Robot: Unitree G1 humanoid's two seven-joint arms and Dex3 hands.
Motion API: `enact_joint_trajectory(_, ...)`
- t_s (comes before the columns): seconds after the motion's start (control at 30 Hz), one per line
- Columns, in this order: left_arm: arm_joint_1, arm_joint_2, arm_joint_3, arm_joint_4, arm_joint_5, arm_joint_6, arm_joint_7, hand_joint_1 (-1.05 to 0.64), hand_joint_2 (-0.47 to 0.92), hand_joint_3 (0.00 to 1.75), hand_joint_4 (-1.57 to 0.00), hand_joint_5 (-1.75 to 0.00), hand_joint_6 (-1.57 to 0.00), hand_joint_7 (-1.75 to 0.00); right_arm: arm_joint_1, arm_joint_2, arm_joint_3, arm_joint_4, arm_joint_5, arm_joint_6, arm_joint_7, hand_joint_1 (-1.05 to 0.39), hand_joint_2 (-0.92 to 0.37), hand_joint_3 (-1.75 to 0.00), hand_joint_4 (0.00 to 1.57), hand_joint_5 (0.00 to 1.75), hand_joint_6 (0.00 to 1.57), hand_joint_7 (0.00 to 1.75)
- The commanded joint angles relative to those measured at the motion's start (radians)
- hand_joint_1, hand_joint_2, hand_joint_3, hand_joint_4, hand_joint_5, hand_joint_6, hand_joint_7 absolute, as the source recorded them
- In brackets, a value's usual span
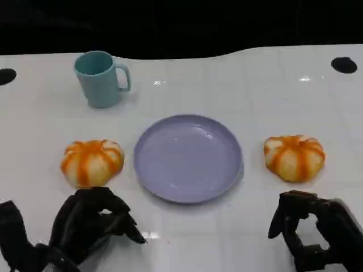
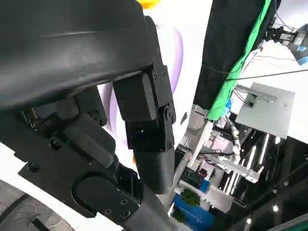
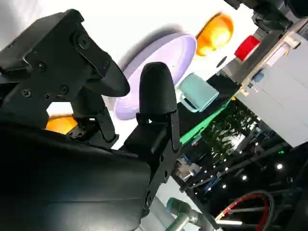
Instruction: Grasp the bread from the table and place it into the plate.
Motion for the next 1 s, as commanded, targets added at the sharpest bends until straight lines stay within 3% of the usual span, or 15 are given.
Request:
enact_joint_trajectory(0.03, 0.006, 0.018, 0.006, -0.004, -0.001, -0.008, 0.002, -1.05, 0.61, 0.0, -1.57, -0.59, -1.57, -0.35, -0.007, -0.005, -0.009, 0.004, 0.018, -0.01, -0.002, -0.01, -0.26, -1.55, 0.79, 1.75, 0.75, 1.51)
enact_joint_trajectory(0.83, 0.005, 0.019, 0.005, -0.002, 0.0, -0.008, 0.0, -1.05, 0.61, 0.0, -1.57, -0.58, -1.57, -0.35, -0.008, -0.002, -0.012, 0.003, 0.042, -0.001, 0.012, 0.0, -0.27, -1.53, 0.78, 1.74, 0.75, 1.49)
enact_joint_trajectory(0.9, 0.005, 0.018, 0.005, -0.003, -0.002, -0.003, 0.0, -1.05, 0.61, 0.0, -1.57, -0.58, -1.57, -0.35, -0.009, -0.001, -0.014, 0.003, 0.043, -0.006, 0.009, 0.02, -0.27, -1.53, 0.78, 1.74, 0.75, 1.47)
enact_joint_trajectory(1.0, 0.004, 0.019, 0.004, -0.003, -0.001, -0.004, 0.0, -1.05, 0.61, 0.0, -1.57, -0.58, -1.57, -0.35, -0.01, -0.001, -0.016, 0.003, 0.049, -0.015, 0.01, -0.02, -0.34, -1.4, 0.77, 1.67, 0.76, 1.29)
